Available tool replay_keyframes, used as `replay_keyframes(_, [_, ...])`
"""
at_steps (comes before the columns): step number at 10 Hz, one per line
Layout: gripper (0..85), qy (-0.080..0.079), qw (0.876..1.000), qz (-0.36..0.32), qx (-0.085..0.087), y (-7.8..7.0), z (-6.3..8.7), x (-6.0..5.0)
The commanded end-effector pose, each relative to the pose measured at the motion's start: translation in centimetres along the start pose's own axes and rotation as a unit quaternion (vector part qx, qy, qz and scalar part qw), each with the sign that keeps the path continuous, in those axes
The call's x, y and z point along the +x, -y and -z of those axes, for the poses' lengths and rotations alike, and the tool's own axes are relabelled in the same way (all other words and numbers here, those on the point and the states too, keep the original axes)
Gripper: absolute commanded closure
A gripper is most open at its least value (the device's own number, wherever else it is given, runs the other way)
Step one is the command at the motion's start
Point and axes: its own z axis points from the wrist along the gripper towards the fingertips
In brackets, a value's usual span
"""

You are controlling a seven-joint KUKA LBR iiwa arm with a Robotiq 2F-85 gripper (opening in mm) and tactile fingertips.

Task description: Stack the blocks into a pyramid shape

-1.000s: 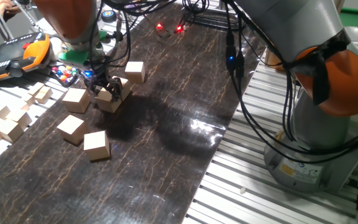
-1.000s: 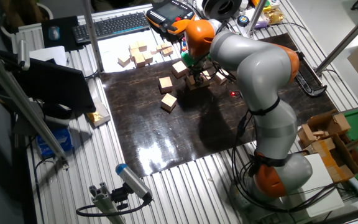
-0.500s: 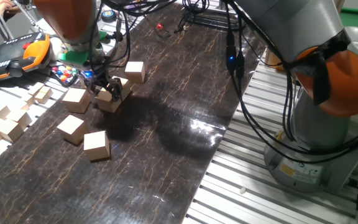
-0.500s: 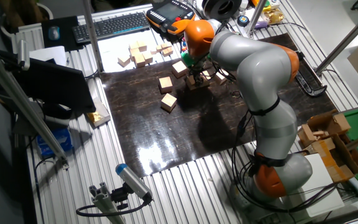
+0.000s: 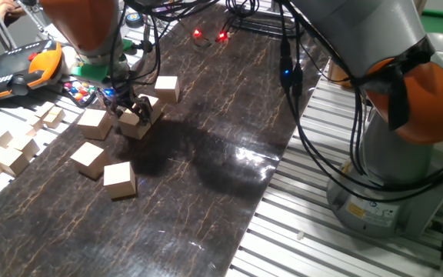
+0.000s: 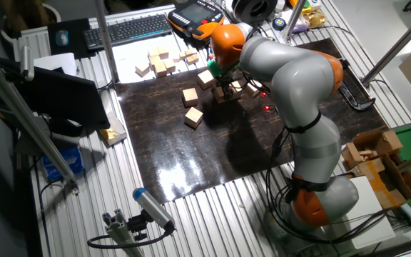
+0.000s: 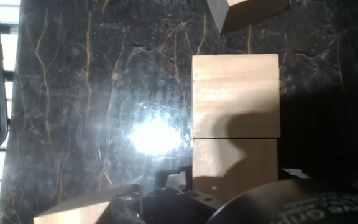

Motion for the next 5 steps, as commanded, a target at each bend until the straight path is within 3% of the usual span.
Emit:
replay_keyframes(1, [10.3, -0.001, 1.000, 0.001, 0.001, 0.00, -0.01, -0.01])
replay_keyframes(5, [10.3, -0.001, 1.000, 0.010, -0.001, 0.20, 0.66, 0.02])
